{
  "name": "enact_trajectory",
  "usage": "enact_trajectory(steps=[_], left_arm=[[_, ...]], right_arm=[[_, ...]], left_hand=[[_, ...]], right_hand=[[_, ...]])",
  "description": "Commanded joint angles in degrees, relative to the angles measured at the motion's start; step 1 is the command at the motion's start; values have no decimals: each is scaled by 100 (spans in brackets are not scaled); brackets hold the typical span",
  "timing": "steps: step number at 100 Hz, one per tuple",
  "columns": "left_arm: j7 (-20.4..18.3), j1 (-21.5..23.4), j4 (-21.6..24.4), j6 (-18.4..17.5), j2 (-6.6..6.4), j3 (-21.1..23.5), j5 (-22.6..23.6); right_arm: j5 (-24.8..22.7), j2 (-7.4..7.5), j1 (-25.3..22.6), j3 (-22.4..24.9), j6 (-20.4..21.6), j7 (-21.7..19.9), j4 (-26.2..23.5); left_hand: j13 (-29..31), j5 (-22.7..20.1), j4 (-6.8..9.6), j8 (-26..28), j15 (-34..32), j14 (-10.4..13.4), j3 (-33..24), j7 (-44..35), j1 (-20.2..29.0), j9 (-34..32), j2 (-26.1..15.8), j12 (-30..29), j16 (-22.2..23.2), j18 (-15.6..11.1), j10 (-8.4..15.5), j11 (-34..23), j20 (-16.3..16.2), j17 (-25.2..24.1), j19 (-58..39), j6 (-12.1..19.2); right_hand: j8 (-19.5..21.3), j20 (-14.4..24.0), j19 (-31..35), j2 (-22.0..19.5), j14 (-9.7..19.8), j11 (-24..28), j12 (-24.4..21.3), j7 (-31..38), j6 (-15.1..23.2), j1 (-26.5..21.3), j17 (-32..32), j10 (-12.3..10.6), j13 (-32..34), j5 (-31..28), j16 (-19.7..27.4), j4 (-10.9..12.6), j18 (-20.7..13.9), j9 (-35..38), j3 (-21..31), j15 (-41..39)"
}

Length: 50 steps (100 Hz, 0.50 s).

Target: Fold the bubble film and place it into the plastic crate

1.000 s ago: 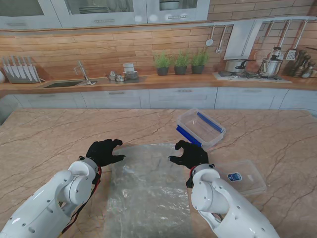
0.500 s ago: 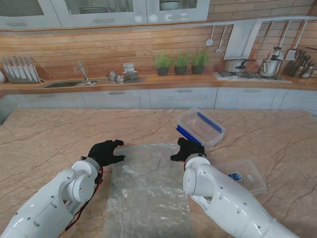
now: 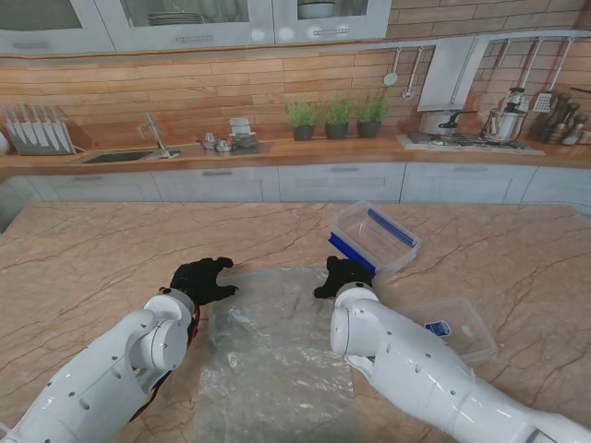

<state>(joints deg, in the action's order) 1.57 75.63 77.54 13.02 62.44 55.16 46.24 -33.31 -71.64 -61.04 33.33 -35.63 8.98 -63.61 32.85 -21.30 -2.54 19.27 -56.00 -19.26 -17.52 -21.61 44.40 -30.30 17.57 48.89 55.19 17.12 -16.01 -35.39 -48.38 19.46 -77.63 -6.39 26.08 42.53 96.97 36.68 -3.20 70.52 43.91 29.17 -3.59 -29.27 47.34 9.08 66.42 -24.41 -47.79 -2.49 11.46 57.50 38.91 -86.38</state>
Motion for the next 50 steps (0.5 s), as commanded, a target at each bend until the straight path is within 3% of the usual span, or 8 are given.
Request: enact_trajectory(steps=[1,31,35,40,50], left_arm=[[-34,8,-14,19,46,-6,-9],[-26,37,-25,-8,38,7,23],[-15,40,-29,-1,41,4,20],[-7,42,-33,10,43,-3,19],[-20,40,-32,37,39,-21,35]], right_arm=[[1,-72,59,-58,69,-51,53],[-32,-232,232,-375,238,177,563],[-18,-261,242,-392,261,225,632],[10,-296,248,-404,289,288,706],[3,-319,228,-420,333,378,764]], left_hand=[[23,190,22,-90,-96,65,-125,-166,-148,22,140,66,94,-34,37,-109,-121,-3,-270,140],[5,157,19,-101,-46,68,-280,-207,-163,55,206,11,58,-28,39,-70,-103,-7,-243,123],[5,156,17,-102,-43,71,-309,-214,-172,60,219,3,54,-31,46,-68,-100,-13,-241,124],[-5,156,15,-102,-37,70,-332,-218,-181,78,230,-5,50,-35,47,-61,-96,-30,-230,118],[-40,165,10,-108,-9,75,-380,-218,-205,123,237,-29,36,-36,45,-33,-83,-64,-204,115]], right_hand=[[-56,-137,804,361,494,457,66,242,95,-121,241,410,397,-131,63,130,-353,146,123,-370],[293,-326,889,706,600,492,70,1102,654,-460,691,283,833,-1797,123,50,-341,653,1012,-398],[-36,-365,906,844,602,487,72,1444,727,-565,762,278,896,-1915,125,-200,-330,749,1156,-405],[-364,-382,935,967,607,483,51,1874,801,-718,857,297,906,-2001,56,-352,-314,877,1223,-471],[-480,-395,966,1124,660,481,15,2278,783,-883,1038,299,902,-2171,-60,-463,-307,1100,1208,-616]])
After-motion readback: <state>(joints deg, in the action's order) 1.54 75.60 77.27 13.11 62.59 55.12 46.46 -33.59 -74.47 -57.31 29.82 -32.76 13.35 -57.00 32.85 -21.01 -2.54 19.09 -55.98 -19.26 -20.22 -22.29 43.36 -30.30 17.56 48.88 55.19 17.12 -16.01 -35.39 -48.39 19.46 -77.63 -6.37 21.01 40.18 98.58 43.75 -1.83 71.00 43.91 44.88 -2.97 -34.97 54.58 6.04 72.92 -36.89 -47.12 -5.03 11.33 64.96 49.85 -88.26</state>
